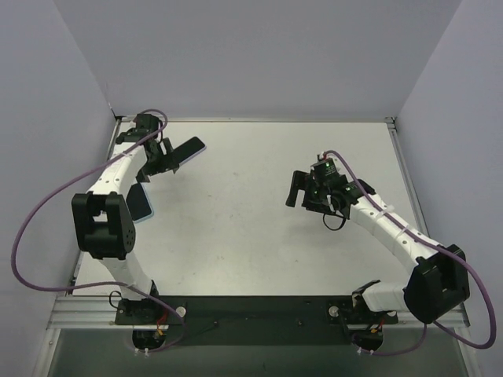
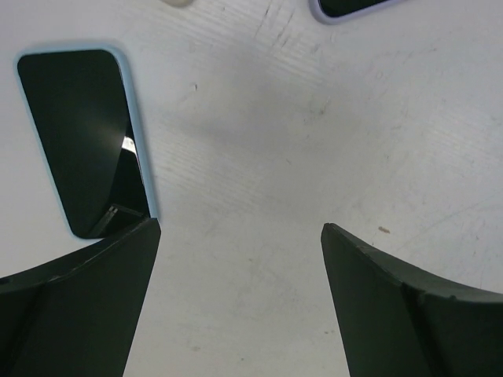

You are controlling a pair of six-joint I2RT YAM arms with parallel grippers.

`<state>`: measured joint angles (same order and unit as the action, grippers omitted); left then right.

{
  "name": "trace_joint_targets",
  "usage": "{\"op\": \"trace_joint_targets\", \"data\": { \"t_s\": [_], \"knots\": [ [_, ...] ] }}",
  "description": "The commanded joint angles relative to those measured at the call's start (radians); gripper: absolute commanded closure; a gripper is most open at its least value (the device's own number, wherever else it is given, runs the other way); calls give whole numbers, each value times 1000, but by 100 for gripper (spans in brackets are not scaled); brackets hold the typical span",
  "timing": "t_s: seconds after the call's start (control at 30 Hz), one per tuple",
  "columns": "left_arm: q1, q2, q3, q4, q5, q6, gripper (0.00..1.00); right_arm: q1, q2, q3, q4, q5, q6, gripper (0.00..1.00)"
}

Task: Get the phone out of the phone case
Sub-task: Pick up the phone at the center of the board.

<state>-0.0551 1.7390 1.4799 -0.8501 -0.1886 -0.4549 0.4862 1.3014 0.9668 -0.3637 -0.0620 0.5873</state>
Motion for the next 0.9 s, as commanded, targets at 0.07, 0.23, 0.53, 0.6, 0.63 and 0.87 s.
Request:
{"op": "trace_joint_targets", "data": {
  "t_s": [0.07, 0.23, 0.53, 0.6, 0.63, 0.87],
  "knots": [
    [31, 206, 255, -64, 14, 104, 5, 9, 53, 53, 2, -33, -17, 0],
    [100, 373, 450, -87, 12, 134, 3, 8, 113, 93, -1, -64, -49, 1],
    [123, 430, 399, 129, -77, 355, 3, 6, 188, 168, -12, -96, -75, 1],
    [133, 438, 410, 132, -92, 378, 3, 6, 209, 191, -15, -108, -78, 1],
    [142, 448, 424, 122, -81, 384, 3, 6, 217, 197, -18, -113, -80, 1],
    [190, 586, 577, 5, 43, 449, 2, 8, 265, 242, -34, -150, -76, 2]
  ]
}}
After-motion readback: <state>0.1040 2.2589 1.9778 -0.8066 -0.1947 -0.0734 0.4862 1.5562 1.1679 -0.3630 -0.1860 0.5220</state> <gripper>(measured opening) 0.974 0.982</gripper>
